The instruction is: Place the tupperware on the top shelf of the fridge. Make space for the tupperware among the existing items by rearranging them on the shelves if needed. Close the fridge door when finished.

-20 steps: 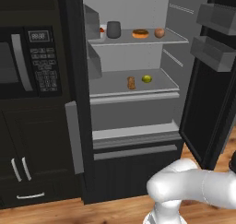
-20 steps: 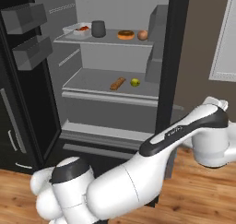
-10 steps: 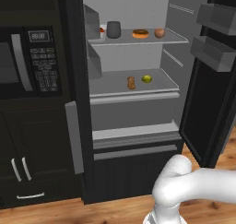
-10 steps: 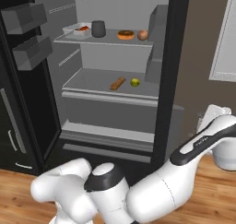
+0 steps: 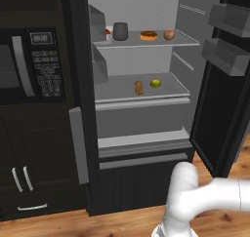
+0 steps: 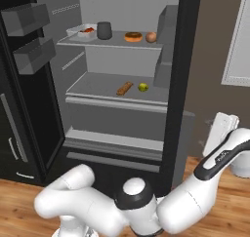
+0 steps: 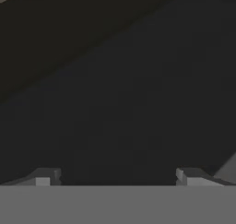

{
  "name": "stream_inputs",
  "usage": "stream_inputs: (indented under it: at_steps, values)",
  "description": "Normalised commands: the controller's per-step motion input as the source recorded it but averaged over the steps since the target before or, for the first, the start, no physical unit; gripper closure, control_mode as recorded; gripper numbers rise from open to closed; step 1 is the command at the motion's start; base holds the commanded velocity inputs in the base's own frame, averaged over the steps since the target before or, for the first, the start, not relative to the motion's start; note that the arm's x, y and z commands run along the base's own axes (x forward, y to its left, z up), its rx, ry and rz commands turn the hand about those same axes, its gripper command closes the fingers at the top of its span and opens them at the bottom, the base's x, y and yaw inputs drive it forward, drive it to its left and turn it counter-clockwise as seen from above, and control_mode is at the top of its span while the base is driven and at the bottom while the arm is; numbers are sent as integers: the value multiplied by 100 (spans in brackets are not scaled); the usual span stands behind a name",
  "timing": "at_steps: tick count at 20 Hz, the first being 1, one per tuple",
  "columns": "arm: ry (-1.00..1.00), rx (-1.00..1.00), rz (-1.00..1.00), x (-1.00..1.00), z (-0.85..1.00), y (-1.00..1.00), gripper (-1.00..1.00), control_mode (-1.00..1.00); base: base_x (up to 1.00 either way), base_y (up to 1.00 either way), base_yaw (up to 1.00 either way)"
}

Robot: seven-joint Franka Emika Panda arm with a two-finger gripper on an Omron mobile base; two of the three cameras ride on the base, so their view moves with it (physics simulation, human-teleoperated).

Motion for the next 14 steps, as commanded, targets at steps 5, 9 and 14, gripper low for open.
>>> stream_inputs:
  at_steps: [5,9,14]
  values:
    - [-6,0,13,60,-24,33,-100,-100,0,0,0]
    - [-10,-4,20,13,-13,77,-100,-100,0,0,0]
    - [-18,-13,28,-34,-12,100,-100,-100,0,0,0]
